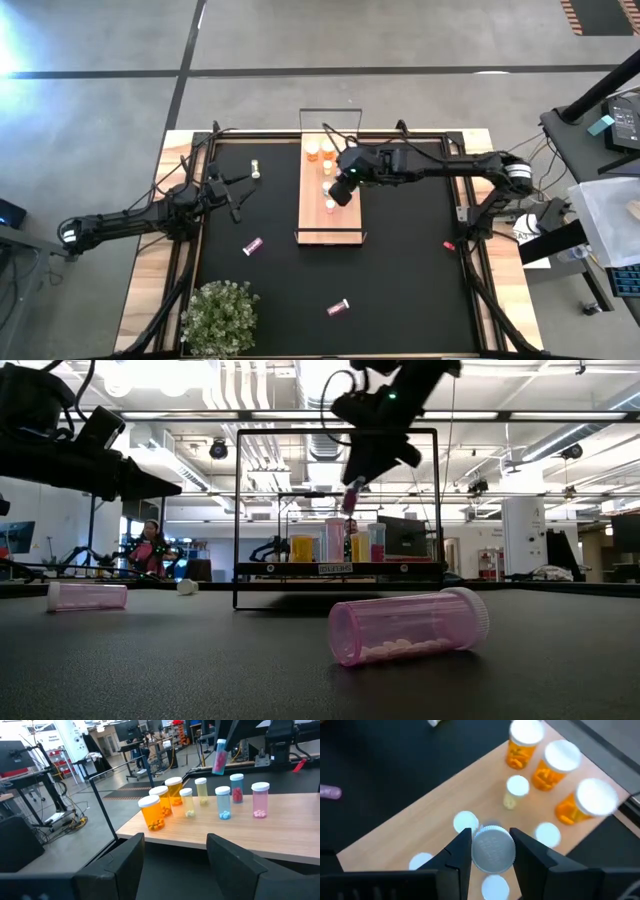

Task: Pick and place medicine bottles onto shelf by color
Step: Put the blue medicine bottle on the shelf aligned with the other blue medicine bottles

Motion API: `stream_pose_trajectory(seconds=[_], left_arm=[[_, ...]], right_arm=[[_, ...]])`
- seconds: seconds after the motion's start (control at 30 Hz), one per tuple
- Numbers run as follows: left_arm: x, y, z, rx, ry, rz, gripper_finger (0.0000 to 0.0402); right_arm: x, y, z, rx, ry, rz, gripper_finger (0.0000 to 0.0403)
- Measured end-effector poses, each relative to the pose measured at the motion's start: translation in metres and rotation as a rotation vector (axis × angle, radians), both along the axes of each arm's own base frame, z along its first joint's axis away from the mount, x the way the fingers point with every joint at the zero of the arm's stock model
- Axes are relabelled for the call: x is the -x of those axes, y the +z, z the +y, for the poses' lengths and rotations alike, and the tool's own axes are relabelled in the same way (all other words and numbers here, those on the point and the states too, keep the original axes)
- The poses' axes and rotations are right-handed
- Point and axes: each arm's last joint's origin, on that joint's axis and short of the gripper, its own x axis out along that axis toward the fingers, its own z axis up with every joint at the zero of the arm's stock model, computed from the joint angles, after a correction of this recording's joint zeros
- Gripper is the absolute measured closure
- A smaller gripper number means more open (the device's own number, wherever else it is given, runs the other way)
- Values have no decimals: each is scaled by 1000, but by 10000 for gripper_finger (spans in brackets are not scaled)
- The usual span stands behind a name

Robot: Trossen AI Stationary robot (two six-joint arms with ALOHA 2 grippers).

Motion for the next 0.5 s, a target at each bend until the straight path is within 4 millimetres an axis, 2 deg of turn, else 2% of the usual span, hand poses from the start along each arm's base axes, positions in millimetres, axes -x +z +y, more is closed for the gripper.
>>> stream_pose_trajectory(seconds=[0.33, 0.5], left_arm=[[0, 0, 0, 0, 0, 1, 203], [0, 0, 0, 0, 0, 0, 203]], right_arm=[[-45, 23, -8, 11, 97, 177, 296], [-59, 35, -15, -69, 240, 183, 296]])
